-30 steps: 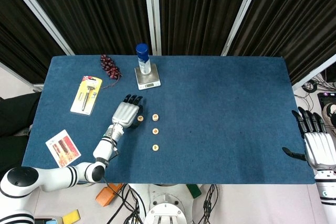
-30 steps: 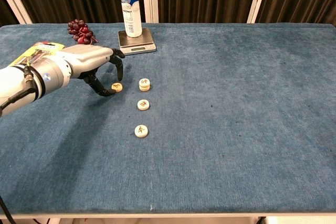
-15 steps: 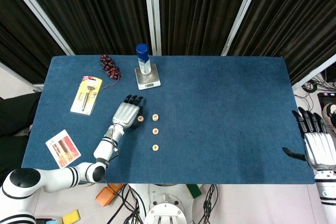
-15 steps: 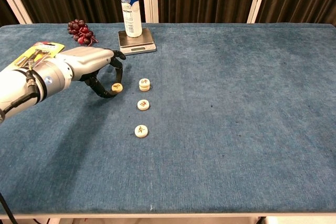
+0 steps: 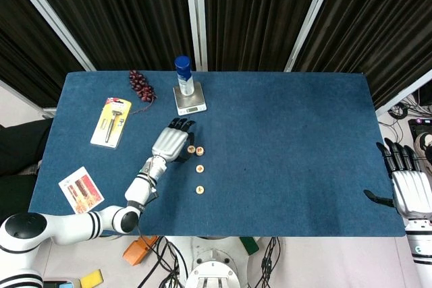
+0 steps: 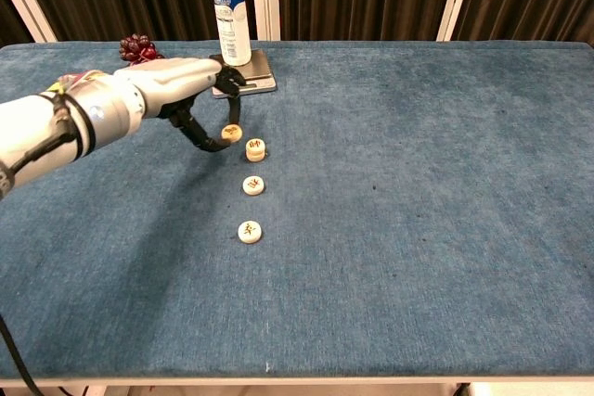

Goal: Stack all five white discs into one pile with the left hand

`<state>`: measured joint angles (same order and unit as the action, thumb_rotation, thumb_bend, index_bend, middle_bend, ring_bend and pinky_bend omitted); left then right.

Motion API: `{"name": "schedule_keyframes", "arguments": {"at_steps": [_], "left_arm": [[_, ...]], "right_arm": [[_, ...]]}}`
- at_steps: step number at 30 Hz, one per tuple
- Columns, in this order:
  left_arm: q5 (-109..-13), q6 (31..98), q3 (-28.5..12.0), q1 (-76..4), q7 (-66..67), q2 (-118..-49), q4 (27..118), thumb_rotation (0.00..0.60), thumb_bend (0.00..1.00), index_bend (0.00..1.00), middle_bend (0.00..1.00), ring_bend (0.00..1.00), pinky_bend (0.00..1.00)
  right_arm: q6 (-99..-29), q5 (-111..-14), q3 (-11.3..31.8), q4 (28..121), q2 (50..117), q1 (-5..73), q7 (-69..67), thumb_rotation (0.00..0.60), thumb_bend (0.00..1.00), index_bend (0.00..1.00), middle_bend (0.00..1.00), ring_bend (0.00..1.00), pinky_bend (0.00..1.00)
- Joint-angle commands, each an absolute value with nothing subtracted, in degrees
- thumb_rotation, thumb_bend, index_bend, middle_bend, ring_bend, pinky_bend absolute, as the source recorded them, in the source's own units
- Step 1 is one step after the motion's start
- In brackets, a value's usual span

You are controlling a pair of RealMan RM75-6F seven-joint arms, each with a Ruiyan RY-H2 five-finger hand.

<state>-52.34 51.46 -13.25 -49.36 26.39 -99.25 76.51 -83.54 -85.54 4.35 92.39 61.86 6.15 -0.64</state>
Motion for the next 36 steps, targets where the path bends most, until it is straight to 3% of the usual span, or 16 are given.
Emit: {"name": "schedule_keyframes", "arguments": {"at_steps": [1,13,36], "left_arm": [[-48.4,49.9,-14.8,-51.6,29.2,-99.1,77.9,0.600,0.39,0.51,0.08,0.00,0.00],[-39.1,49.4,-14.8,-55.7,34.4,-101.1,76.7,0.600,0.37,0.50,0.08,0.00,0.00],[-37.2,50.7,-13.1,-57.3,35.0,-101.6,75.6,0.600,0.35,0.47,0.08,0.00,0.00]], "right_arm": [[-83.6,-85.4,4.3,92.2,61.9,6.0,-0.9,0.600,0.13,0.00,0.00,0.00,0.00],[-83.6,-85.1,4.3,91.3,62.1,5.8,-1.8,0.600,0.13,0.00,0.00,0.00,0.00],[-83.6,-85.0,4.4,90.8,62.3,5.6,-2.3,0.600,0.13,0.00,0.00,0.00,0.00]]}}
